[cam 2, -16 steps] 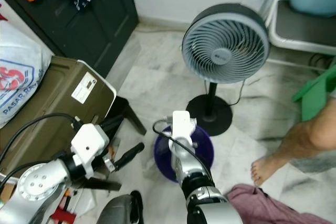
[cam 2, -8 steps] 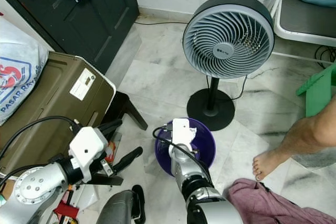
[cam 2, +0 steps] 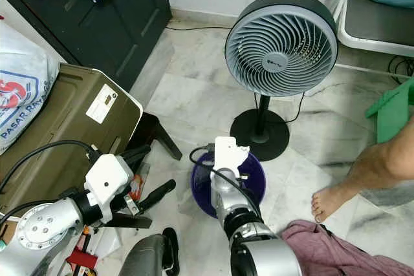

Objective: Clean up the room

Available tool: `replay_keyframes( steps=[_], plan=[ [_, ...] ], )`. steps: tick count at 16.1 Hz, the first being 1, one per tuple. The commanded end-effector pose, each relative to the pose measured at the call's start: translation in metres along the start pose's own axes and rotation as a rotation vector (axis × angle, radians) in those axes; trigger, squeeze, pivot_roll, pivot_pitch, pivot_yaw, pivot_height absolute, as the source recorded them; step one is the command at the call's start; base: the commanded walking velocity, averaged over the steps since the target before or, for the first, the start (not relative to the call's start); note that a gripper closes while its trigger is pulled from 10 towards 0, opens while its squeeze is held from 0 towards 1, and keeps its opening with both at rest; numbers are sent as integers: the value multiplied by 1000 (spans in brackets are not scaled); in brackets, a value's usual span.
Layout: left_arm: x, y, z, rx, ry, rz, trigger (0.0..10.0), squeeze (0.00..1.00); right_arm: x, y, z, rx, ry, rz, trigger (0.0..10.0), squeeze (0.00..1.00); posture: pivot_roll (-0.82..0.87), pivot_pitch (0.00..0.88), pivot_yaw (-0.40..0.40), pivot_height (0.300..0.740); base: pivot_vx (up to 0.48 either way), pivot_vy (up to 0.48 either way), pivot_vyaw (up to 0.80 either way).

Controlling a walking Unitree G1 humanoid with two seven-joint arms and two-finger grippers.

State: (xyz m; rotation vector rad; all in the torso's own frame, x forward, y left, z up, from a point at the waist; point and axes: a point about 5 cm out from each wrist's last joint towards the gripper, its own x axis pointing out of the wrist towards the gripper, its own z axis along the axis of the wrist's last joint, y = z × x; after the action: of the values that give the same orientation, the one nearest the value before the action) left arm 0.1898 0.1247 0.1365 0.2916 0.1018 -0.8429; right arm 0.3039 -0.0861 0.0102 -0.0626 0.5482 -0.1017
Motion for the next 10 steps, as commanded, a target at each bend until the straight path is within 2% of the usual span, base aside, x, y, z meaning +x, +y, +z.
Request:
replay_keyframes(
  steps=[1,3,4,5,10],
  plan=[
    [-4,0,-1,1,14,-5,10000,0,-2,4,-9,4,35,6,10000,0,123,264,169,740,0,0,0],
    [-3,-1,-1,0,13,-9,10000,0,-2,5,-9,3,37,3,10000,0,123,263,170,740,0,0,0],
    [-3,-1,-1,1,13,-9,10000,0,-2,5,-9,9,38,5,10000,137,123,262,170,740,0,0,0],
    [-3,0,0,1,13,-10,10000,0,-2,5,-10,16,38,7,10000,1000,124,262,171,740,0,0,0],
    [-2,-1,0,4,15,-12,10000,0,-3,10,-7,62,36,35,10000,1000,128,256,172,740,0,0,0]
  ],
)
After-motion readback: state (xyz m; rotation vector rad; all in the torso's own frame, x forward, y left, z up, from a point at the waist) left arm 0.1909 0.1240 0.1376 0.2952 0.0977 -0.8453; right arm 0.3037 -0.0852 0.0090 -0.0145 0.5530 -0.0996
